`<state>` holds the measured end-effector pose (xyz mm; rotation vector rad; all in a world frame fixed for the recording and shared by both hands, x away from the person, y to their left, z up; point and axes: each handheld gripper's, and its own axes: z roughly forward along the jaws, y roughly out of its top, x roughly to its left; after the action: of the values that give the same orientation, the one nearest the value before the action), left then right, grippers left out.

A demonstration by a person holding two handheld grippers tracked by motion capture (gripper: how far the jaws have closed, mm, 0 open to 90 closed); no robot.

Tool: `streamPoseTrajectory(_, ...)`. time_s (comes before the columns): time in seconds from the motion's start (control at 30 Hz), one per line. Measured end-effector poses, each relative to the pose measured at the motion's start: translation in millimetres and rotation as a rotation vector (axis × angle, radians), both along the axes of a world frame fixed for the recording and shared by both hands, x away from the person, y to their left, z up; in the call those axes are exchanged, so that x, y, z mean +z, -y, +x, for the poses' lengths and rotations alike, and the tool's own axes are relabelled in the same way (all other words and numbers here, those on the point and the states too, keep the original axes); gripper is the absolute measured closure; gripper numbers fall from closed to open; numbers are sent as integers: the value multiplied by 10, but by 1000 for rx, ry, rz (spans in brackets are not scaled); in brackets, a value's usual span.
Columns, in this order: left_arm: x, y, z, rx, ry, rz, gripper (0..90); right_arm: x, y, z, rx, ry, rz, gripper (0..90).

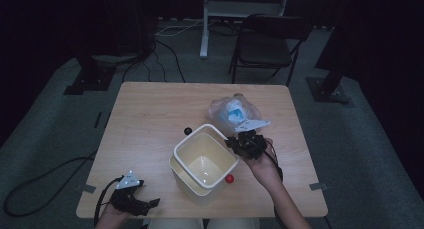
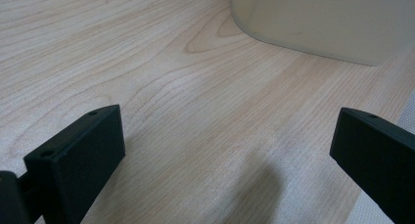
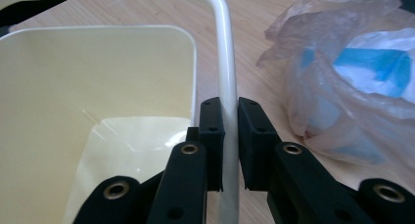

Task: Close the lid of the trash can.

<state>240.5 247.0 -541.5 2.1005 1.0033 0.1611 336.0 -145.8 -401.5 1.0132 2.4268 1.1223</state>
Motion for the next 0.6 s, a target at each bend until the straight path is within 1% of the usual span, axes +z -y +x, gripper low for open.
streamPoseTrajectory(0.17,-4,7,3,-2,1,1,4,-37,-32,-7,13,-17,0,813)
streamPoseTrajectory(0.27,-5,12,3,-3,-1,0,4,-39,-43,-9,12,-16,-6,814)
streamPoseTrajectory(0.43,-6,8,2,-2,0,1,4,-47,-30,-12,9,-20,9,813)
streamPoseTrajectory(0.53,-4,6,4,-3,0,1,4,-37,-29,-30,10,-15,8,813)
streamPoseTrajectory(0.57,-5,7,5,-4,0,1,4,-16,-34,-52,16,-14,21,813)
streamPoseTrajectory(0.6,-7,9,5,-3,-1,0,4,-16,-34,-52,16,-14,21,813)
